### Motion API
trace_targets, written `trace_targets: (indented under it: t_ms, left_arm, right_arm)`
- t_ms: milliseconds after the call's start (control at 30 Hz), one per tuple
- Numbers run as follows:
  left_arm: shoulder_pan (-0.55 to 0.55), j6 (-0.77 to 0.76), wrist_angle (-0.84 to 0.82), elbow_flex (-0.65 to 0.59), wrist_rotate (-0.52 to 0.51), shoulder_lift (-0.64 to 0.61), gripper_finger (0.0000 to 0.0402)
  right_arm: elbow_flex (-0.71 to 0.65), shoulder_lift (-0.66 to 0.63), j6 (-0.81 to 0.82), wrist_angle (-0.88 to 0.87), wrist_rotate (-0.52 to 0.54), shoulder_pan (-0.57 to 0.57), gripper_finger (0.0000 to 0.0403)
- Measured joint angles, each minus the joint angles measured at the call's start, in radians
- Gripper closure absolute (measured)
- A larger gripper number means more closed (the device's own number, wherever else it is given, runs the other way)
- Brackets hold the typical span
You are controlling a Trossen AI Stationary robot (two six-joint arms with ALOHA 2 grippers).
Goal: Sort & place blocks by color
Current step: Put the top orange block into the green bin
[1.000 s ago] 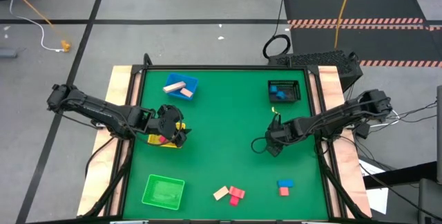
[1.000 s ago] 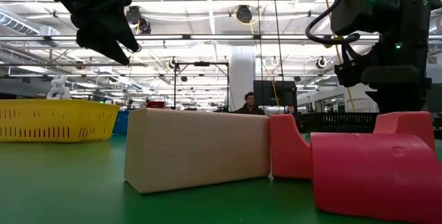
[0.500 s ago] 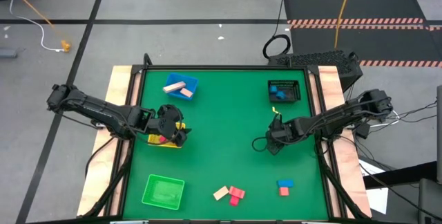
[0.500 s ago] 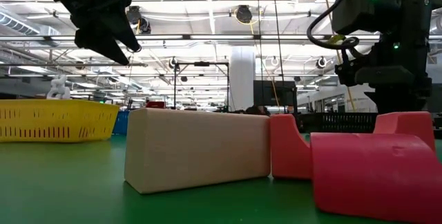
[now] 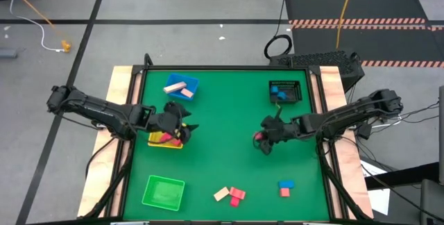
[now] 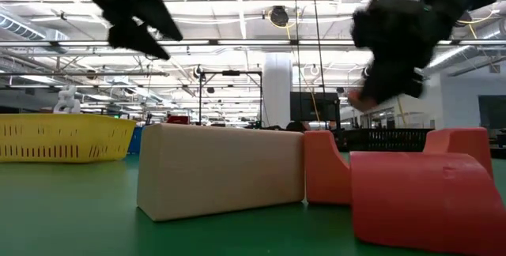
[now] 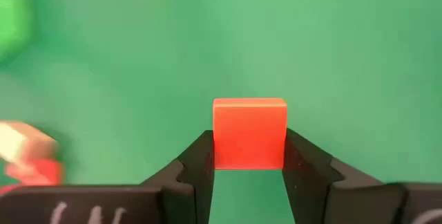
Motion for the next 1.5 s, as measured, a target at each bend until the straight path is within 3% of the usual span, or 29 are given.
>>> trace_targets:
  t_ms: [133, 267, 500, 733, 967, 1500]
  left_arm:
    - [0.000, 0.284, 0.113, 0.000, 0.001, 0.008, 0.0082]
    - [0.001, 0.502, 0.220, 0.000, 0.042, 0.024, 0.0082]
    - [0.000, 0.690, 0.334, 0.000, 0.191, 0.080, 0.0082]
    - [-0.005, 0.842, 0.445, 0.000, 0.196, 0.135, 0.0082]
    - [-0.014, 0.865, 0.540, 0.000, 0.346, 0.160, 0.0082]
    - [-0.091, 0.878, 0.576, 0.000, 0.372, 0.182, 0.0082]
  right_arm:
    - [0.001, 0.001, -0.126, 0.184, -0.008, -0.025, 0.0285]
    - [0.001, 0.001, -0.188, 0.353, -0.106, -0.053, 0.0285]
    - [0.001, 0.043, -0.183, 0.660, -0.327, -0.076, 0.0285]
    - [0.002, 0.172, -0.096, 0.858, -0.475, -0.091, 0.0285]
    - [0.064, 0.314, -0.046, 0.965, -0.583, -0.105, 0.0285]
    - [0.303, 0.508, -0.043, 0.964, -0.796, -0.163, 0.0283]
